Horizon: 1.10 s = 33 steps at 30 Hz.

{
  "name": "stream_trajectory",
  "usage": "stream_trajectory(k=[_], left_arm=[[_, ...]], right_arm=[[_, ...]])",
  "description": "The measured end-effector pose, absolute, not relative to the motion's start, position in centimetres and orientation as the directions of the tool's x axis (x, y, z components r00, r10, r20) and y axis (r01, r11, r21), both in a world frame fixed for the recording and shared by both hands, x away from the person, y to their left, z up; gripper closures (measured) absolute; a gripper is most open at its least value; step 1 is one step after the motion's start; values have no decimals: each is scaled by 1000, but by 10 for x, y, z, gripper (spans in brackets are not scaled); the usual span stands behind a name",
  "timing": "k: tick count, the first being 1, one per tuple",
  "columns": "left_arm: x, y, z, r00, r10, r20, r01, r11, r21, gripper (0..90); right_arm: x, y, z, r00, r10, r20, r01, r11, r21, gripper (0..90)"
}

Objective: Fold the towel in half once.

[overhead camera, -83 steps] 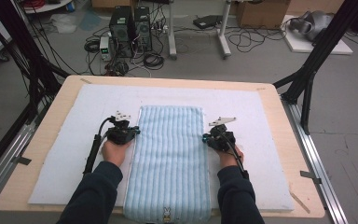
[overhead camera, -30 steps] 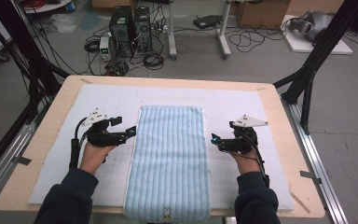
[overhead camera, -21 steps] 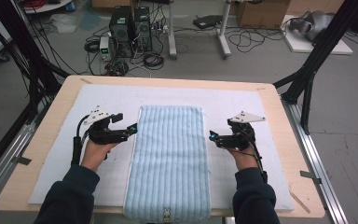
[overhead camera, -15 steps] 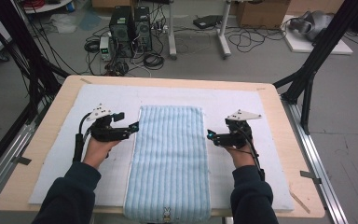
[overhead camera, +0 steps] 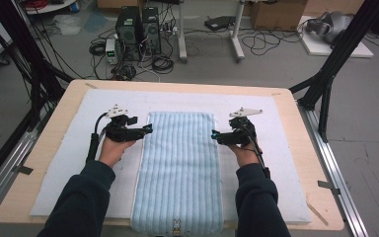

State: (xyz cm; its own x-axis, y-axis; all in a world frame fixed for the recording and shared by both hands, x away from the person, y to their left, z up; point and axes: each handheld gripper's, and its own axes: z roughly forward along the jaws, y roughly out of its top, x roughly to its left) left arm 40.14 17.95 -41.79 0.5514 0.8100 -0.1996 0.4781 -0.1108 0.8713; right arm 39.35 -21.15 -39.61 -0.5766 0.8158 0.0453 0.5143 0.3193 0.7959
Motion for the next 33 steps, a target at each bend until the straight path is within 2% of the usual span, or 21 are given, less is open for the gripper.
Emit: stream_trajectory(k=[6,15,19,28,32,33], left_arm=[[412,172,-433,513,836,-193,527,-129,840,329],[423,169,-451,464,869,-170,577,-151,803,402],[423,165,-452,485,863,-143,579,-194,792,458],[437,156,-450,448,888,-101,573,-199,795,434],[436,153,-452,444,893,-69,569,-222,792,468],[436,154,-451,443,895,-57,567,-231,791,500]], right_arm=[[409,-205,-412,-562,826,52,568,339,750,344],[425,-195,-428,-533,845,36,611,355,708,489],[431,-186,-430,-533,846,16,608,370,702,525],[438,-191,-436,-482,875,35,628,317,711,516],[443,-186,-440,-507,862,26,630,350,694,542],[443,-184,-441,-513,858,18,629,362,688,557]])
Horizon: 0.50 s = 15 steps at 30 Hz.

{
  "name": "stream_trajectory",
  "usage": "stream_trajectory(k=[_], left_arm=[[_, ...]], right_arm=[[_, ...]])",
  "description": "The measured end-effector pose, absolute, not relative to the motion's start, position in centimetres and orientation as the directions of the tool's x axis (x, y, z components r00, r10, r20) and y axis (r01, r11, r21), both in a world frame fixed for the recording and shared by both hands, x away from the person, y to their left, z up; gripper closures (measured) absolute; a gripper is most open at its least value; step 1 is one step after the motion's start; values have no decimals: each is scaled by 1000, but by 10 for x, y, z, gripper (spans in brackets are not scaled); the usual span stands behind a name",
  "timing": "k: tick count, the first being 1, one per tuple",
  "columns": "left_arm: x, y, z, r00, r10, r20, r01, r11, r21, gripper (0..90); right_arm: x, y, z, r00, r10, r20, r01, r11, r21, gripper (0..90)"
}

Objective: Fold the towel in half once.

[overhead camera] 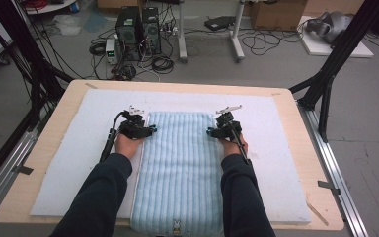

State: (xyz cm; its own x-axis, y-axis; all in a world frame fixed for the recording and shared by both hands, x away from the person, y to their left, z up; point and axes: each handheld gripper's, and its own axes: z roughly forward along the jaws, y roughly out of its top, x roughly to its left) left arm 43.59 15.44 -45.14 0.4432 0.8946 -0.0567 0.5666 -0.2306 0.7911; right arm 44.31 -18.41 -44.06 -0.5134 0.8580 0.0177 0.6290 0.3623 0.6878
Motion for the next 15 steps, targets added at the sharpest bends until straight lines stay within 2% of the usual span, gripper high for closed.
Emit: stream_trajectory(k=[2,4,6,7,8,10,15], left_arm=[[436,156,-451,454,890,-55,562,-238,792,581],[435,156,-451,473,878,-69,562,-241,791,758],[435,156,-451,476,873,-104,573,-218,790,858],[435,157,-451,474,872,-119,580,-208,787,865],[436,159,-451,474,870,-138,590,-197,783,869],[435,162,-449,475,863,-171,603,-178,778,873],[428,167,-437,511,840,-184,579,-178,796,873]], right_arm=[[443,-181,-440,-518,855,14,629,370,683,623],[444,-180,-439,-531,847,15,626,380,681,696],[444,-179,-440,-535,844,33,629,373,682,802],[443,-178,-440,-542,839,47,631,369,683,848],[443,-177,-439,-545,837,43,630,375,680,858],[441,-176,-438,-548,836,8,615,396,682,860],[434,-178,-424,-559,828,26,590,376,715,859]])
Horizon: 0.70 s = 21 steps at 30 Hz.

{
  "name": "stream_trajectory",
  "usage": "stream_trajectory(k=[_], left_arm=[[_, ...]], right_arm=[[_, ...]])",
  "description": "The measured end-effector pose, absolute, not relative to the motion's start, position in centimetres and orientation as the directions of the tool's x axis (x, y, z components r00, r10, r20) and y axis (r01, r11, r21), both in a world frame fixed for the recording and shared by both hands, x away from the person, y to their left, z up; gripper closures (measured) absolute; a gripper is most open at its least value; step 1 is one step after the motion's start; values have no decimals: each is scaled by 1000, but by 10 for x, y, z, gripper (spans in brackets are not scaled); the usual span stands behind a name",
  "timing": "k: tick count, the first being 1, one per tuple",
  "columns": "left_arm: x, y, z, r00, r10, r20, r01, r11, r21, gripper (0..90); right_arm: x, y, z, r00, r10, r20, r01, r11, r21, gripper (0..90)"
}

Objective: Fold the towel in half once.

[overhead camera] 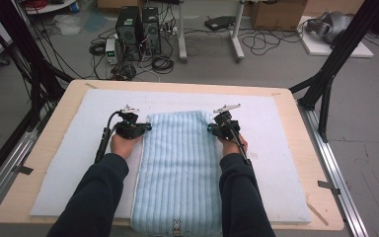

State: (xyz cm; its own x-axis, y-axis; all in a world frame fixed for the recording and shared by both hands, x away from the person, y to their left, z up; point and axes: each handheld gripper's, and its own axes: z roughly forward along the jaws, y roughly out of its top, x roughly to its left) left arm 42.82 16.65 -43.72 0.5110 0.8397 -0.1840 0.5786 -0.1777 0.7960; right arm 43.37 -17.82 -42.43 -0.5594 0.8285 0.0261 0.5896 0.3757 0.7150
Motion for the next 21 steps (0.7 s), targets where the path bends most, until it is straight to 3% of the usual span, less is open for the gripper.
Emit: stream_trajectory(k=[8,21], left_arm=[[405,170,-414,570,798,-196,529,-174,830,873],[354,181,-414,637,741,-214,497,-182,849,872]], right_arm=[[407,-189,-406,-574,818,41,551,349,758,857],[351,-196,-405,-623,782,38,501,361,787,850]])
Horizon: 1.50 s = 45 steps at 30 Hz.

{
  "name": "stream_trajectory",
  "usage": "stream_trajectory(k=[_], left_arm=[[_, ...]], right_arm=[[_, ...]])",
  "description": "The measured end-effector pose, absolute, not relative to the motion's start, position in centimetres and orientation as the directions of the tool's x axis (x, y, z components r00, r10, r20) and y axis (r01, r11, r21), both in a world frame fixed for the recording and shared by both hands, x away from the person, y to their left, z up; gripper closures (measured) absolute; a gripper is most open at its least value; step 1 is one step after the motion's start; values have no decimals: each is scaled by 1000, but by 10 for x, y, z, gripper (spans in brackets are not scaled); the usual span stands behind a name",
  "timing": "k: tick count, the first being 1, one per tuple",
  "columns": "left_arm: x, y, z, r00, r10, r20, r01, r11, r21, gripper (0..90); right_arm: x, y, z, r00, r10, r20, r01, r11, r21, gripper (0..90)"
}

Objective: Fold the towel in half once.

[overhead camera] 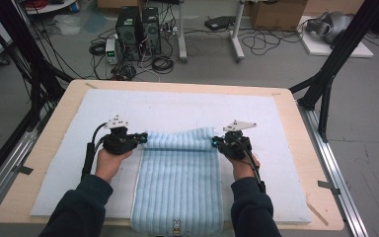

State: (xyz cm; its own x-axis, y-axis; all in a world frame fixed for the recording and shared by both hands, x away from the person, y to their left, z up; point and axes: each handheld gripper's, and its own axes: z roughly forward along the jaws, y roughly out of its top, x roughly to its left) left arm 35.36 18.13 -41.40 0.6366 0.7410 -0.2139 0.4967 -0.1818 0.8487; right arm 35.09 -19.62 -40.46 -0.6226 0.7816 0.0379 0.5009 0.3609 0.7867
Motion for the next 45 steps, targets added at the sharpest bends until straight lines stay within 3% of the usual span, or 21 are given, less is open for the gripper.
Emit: stream_trajectory(k=[8,25,27,28,30,33,40,45], left_arm=[[324,185,-421,649,724,-232,488,-162,858,871],[288,187,-447,675,708,-208,517,-254,817,867],[288,187,-446,668,712,-216,523,-243,817,839],[289,187,-444,659,720,-218,524,-231,820,787],[293,191,-440,632,740,-230,523,-189,831,567],[302,199,-433,615,757,-221,503,-161,849,477],[332,203,-420,601,760,-249,506,-120,854,502],[350,195,-425,612,750,-251,531,-153,834,520]], right_arm=[[324,-199,-411,-640,768,30,482,370,794,845],[285,-201,-435,-650,758,54,513,385,768,831],[284,-200,-437,-651,757,55,516,388,764,807],[284,-201,-437,-651,757,53,515,389,764,790],[284,-203,-434,-649,759,54,510,381,771,732],[286,-209,-424,-633,772,60,501,349,792,654],[303,-214,-405,-600,798,54,489,312,814,567],[316,-210,-402,-592,804,61,501,307,809,544]])
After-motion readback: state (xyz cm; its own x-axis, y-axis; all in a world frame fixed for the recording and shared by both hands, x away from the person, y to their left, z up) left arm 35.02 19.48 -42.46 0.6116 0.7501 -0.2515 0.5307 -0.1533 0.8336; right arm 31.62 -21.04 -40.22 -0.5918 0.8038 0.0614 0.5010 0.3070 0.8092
